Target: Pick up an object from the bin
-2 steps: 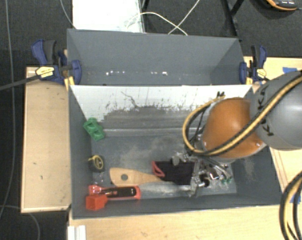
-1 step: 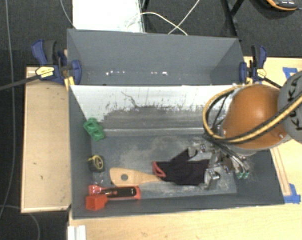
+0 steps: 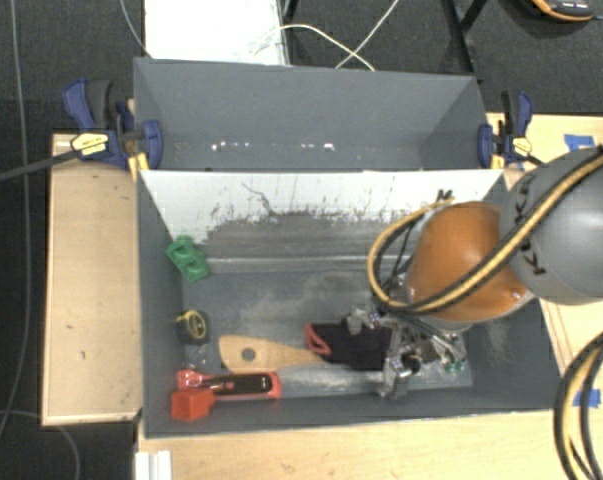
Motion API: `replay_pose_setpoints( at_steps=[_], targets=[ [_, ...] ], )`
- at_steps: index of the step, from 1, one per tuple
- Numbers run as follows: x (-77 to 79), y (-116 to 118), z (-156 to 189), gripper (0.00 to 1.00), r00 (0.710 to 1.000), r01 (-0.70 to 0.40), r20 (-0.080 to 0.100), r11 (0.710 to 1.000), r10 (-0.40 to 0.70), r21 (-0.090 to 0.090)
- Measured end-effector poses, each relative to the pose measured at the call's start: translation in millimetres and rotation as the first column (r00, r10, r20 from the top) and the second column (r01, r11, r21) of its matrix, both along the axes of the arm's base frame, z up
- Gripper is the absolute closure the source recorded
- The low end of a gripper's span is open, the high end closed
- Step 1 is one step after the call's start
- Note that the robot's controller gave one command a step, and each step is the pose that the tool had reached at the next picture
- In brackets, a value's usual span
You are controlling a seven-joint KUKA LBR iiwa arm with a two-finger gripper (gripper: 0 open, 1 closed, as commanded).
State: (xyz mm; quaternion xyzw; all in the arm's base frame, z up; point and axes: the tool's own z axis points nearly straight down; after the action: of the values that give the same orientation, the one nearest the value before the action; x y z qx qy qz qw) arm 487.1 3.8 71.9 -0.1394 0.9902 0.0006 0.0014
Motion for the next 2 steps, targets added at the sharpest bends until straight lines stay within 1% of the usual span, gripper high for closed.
replay_pose_setpoints(
  at_steps=[1,2],
  targets=[
    [-4.8,30.5,-1.1,0.0,0.997,0.08,0.015,0.997,-0.08,0.005],
    [0.8,3.7,0.7,1.0,1.0,0.02,0.009,1.0,-0.02,0.001]
  ],
)
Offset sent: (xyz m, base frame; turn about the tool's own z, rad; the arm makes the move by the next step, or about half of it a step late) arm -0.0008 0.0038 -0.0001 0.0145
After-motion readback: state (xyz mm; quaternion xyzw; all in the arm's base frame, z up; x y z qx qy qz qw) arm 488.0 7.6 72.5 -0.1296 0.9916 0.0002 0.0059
